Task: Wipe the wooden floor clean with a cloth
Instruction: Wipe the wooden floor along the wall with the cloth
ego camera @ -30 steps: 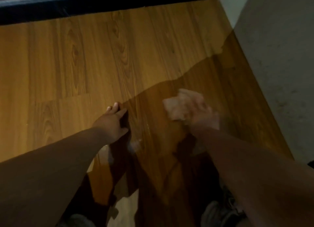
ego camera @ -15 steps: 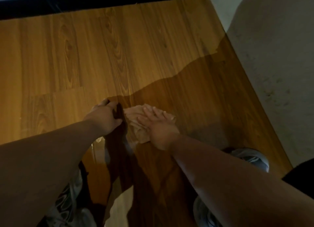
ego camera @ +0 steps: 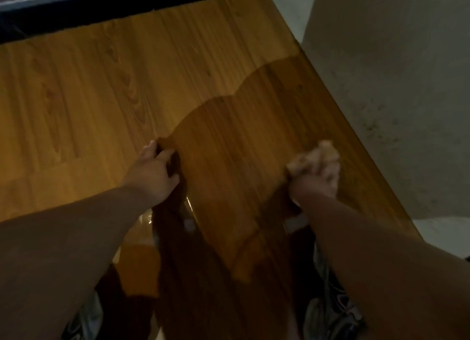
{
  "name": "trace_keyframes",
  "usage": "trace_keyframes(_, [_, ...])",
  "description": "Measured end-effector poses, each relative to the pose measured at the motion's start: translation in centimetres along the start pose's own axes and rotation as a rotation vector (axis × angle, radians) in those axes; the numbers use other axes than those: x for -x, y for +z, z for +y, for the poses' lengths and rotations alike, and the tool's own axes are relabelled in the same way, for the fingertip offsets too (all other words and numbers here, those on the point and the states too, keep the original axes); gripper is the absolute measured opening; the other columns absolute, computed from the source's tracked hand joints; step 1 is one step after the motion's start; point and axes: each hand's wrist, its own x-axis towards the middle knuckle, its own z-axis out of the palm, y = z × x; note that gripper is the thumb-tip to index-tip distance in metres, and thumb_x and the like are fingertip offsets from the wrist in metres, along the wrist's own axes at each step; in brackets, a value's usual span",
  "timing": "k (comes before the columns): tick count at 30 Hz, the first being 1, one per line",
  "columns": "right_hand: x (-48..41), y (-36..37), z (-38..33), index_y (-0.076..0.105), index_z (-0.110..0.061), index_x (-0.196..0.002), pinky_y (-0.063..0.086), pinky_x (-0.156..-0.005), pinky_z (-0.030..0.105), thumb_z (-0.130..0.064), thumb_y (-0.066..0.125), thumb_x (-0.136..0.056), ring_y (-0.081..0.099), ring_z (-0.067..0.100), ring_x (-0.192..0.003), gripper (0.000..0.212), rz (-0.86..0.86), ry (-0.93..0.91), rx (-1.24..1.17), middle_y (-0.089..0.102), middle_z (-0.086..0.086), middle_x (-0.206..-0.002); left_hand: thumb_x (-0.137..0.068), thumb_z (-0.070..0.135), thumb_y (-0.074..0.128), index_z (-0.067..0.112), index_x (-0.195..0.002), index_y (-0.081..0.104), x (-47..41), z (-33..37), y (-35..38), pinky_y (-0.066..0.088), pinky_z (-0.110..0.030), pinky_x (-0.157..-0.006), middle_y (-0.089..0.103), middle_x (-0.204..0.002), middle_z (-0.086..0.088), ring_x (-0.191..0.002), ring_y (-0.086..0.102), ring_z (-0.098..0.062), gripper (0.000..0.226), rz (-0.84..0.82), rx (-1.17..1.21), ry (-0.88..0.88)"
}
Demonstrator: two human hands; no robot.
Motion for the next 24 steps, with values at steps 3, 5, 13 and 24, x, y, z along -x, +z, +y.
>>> trace_keyframes(3, [0.8,0.0,-3.4,-0.012,-0.034,-0.151,0.014,-0.115,0.052,-0.011,0.045,-0.093,-0.008,0.028,-0.148,0.085,0.047,-0.357,0.034,-0.018,0.002,-0.160,-0.093,0.046,0.053,0.034,-0.151,0.016,-1.1,2.2,0.1,0.015,-0.039,-0.116,-0.007,-0.161,-0.005,-0.147,0.001,-0.027,0.070,-0.054,-0.024,0.075])
trace_keyframes(5, [0.2,-0.6,-3.1,-0.008,-0.039,-0.152,0.013,-0.117,0.050,-0.006,0.048,-0.090,-0.011,0.025,-0.148,0.090,0.135,-0.547,0.069,-0.020,-0.004,-0.160,-0.093,0.049,0.052,0.034,-0.151,0.012,-1.9,2.7,0.0,0.010,-0.038,-0.117,-0.010,-0.160,-0.005,-0.147,-0.004,-0.025,0.072,-0.058,-0.060,0.118])
trace_keyframes(13, [-4.9,0.0,7.6,0.020,-0.035,-0.150,0.022,-0.112,0.043,-0.040,0.049,-0.095,0.019,0.031,-0.141,0.063,0.380,0.406,-0.474,0.015,0.003,-0.157,-0.089,0.062,0.045,0.036,-0.151,0.007,-4.8,0.8,-0.3,0.011,-0.046,-0.118,-0.015,-0.159,0.001,-0.147,-0.011,-0.024,0.077,-0.087,-0.235,0.202])
trace_keyframes(24, [-11.0,-3.3,2.1,0.016,-0.016,-0.153,0.003,-0.117,0.045,-0.053,0.034,-0.097,0.001,0.034,-0.147,0.069,0.326,0.584,-0.489,0.003,0.017,-0.160,-0.090,0.064,0.035,0.029,-0.153,0.012,-8.6,2.0,-1.6,0.002,-0.045,-0.118,-0.006,-0.161,-0.005,-0.147,-0.005,-0.027,0.075,0.110,-0.112,0.053])
